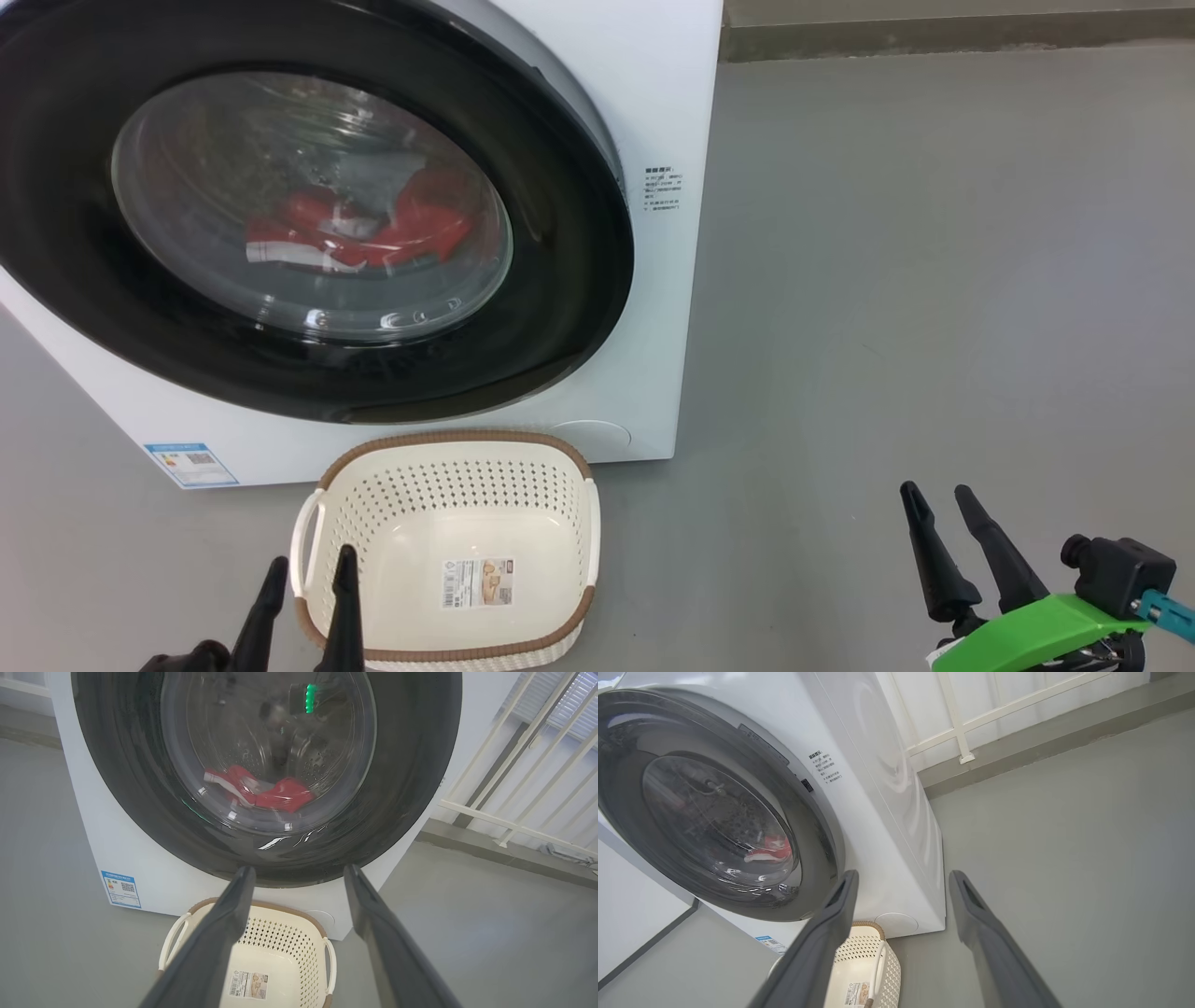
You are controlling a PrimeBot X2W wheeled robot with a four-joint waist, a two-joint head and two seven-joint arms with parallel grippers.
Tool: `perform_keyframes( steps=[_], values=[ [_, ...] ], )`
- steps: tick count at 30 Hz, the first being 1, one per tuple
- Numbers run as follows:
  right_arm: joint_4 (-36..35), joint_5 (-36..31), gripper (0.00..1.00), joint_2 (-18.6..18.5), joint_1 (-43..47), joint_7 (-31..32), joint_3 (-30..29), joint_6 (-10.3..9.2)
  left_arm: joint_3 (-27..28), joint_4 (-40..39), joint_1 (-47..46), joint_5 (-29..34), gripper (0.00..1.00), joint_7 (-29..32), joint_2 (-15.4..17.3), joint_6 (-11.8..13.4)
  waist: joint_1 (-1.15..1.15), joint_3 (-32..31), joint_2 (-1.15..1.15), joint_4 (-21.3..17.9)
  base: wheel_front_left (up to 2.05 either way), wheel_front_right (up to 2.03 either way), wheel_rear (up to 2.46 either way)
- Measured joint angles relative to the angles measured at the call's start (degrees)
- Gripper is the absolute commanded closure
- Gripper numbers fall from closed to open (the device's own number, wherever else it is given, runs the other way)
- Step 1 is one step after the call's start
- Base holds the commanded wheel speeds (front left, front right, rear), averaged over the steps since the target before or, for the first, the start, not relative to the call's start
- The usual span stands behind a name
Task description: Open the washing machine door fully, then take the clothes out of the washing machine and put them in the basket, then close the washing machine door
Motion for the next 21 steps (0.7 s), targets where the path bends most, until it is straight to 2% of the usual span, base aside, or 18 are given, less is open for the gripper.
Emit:
perform_keyframes(
  steps=[13, 21],
  values=[
    [-0.9, -7.0, 0.0, -0.2, 0.6, -2.1, -0.6, 0.01, -0.2, -0.6, 0.1, 7.3, 0.0, -2.1, 0.2, 0.2, 0.0, 0.6, 0.0, 0.0, 0.0, 0.0, 0.0],
    [-1.6, -11.0, 0.0, -0.1, 2.1, -3.4, -2.5, 0.01, -0.1, 0.3, 1.0, 9.6, 0.0, -3.4, 0.3, -0.2, 0.0, 0.8, 0.0, 0.0, 0.0, 0.0, 0.0]
  ],
)
